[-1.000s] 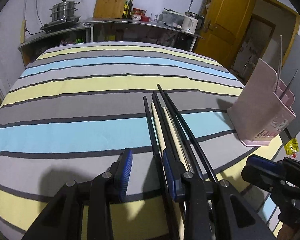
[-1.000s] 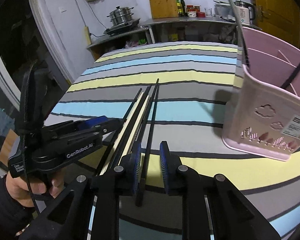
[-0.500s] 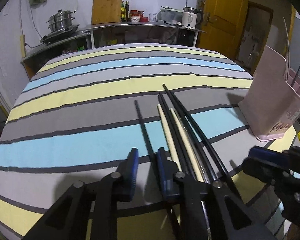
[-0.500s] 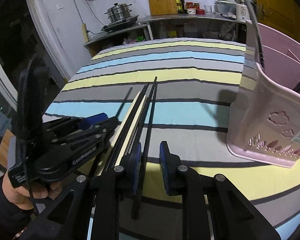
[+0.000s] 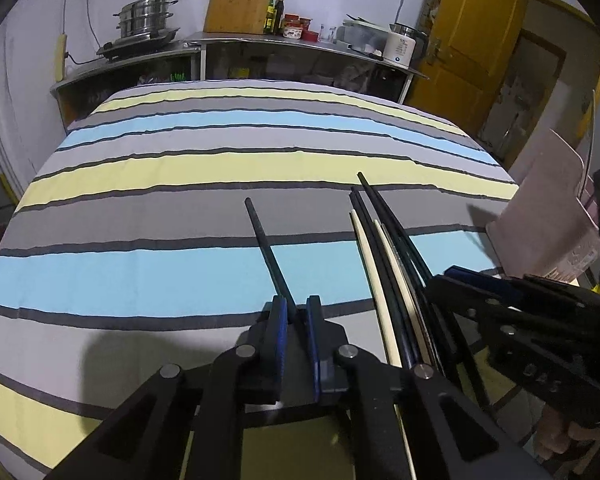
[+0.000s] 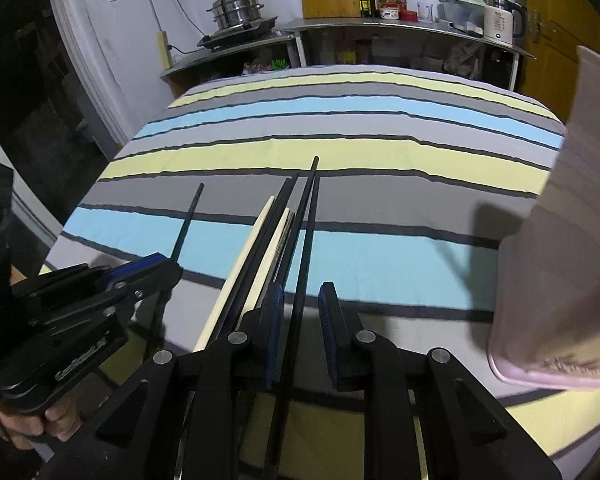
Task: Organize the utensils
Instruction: 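Grasp a black chopstick with the right tool while the left tool grasps another black chopstick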
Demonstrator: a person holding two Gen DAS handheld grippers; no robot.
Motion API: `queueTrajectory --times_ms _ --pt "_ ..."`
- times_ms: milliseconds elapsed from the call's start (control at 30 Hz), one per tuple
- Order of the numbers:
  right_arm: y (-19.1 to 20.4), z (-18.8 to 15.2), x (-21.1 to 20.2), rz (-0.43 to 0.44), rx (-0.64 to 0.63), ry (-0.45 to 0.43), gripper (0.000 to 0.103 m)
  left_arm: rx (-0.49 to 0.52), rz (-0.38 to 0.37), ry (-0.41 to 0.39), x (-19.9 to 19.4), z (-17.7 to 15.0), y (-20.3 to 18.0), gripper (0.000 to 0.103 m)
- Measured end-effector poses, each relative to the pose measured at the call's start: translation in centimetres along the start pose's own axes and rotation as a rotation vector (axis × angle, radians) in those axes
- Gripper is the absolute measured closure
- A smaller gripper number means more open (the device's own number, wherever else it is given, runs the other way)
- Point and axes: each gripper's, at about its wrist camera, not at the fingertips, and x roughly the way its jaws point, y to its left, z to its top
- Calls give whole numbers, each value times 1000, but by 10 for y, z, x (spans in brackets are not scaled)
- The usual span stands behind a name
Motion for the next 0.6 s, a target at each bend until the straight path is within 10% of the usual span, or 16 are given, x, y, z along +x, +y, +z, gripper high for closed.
queueTrajectory --times_ms 600 --pt "2 10 11 -36 -20 2 89 -10 31 0 9 7 -6 92"
